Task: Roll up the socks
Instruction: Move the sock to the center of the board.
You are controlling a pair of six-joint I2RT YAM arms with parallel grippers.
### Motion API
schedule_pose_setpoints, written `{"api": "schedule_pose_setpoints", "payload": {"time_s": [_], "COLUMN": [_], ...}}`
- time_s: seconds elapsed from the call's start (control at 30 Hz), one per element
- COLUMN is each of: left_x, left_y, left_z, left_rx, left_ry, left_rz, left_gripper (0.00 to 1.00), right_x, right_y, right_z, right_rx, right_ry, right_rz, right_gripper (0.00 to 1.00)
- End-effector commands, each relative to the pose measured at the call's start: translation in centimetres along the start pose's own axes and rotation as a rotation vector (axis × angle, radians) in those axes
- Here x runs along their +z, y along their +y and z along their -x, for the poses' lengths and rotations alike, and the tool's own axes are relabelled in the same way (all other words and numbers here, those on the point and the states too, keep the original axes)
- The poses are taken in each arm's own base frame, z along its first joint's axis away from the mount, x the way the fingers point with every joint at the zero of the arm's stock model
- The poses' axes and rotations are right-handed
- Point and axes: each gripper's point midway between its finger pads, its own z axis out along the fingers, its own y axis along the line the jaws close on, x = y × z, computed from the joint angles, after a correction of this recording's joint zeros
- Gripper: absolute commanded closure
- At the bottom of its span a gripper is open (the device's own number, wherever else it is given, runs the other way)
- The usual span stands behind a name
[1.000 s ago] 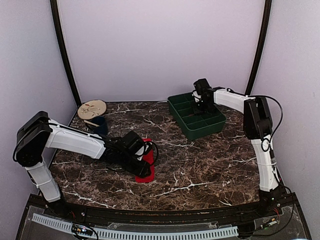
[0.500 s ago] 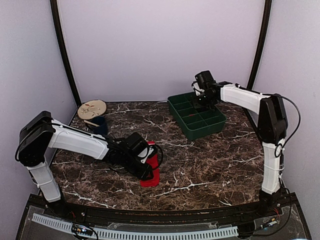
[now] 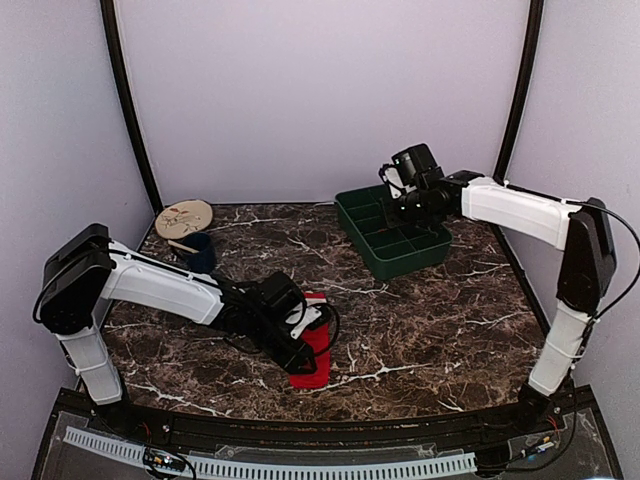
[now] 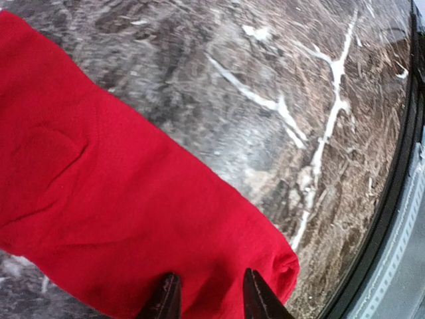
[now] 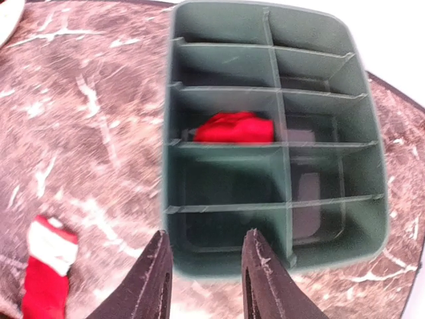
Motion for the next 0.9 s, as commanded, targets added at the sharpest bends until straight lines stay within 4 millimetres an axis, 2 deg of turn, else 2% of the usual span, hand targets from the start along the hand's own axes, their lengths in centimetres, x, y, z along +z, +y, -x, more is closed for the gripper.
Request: {"api": "schedule_pose_setpoints", "payload": {"time_s": [0.0,0.07,0.2,0.23,0.37,0.5,0.63,0.8,0.87], "left_x": [1.8,1.8,1.8,1.8,1.5,-0.1,-1.9,-5.2,-6.6], "left_y": [0.3,-0.7,-2.3,-2.6,-2.4,-2.3,-3.1,-3.6,-4.0], "left_z": [-6.9,-7.1,-8.1,-8.4,-8.2,-5.8,-3.1,0.6,1.9], "left_rx": [-0.030,-0.005,0.054,0.068,0.087,0.094,0.078,0.032,0.010], "left_ry": [0.241,0.245,0.283,0.293,0.287,0.195,0.090,-0.083,-0.155], "left_rz": [-0.032,-0.090,-0.180,-0.192,-0.157,-0.099,-0.080,-0.037,-0.046], "left_gripper": [0.65,0.65,0.65,0.64,0.62,0.57,0.52,0.45,0.44], "right_x": [-3.1,-4.2,-5.4,-6.3,-8.1,-10.0,-10.8,-12.2,-12.8], "right_y": [3.3,4.1,5.8,6.0,6.7,7.4,7.8,10.2,12.0], "right_z": [-0.8,-1.4,-4.2,-4.2,-5.5,-6.8,-9.9,-12.6,-14.1], "right_rx": [0.033,0.040,0.042,0.048,0.045,0.022,0.002,-0.040,-0.074], "right_ry": [-0.054,-0.056,-0.027,-0.039,-0.046,-0.060,-0.033,-0.023,-0.014], "right_rz": [0.075,0.085,0.108,0.113,0.134,0.162,0.177,0.223,0.252], "right_gripper": [0.67,0.66,0.66,0.66,0.65,0.65,0.65,0.65,0.65]}}
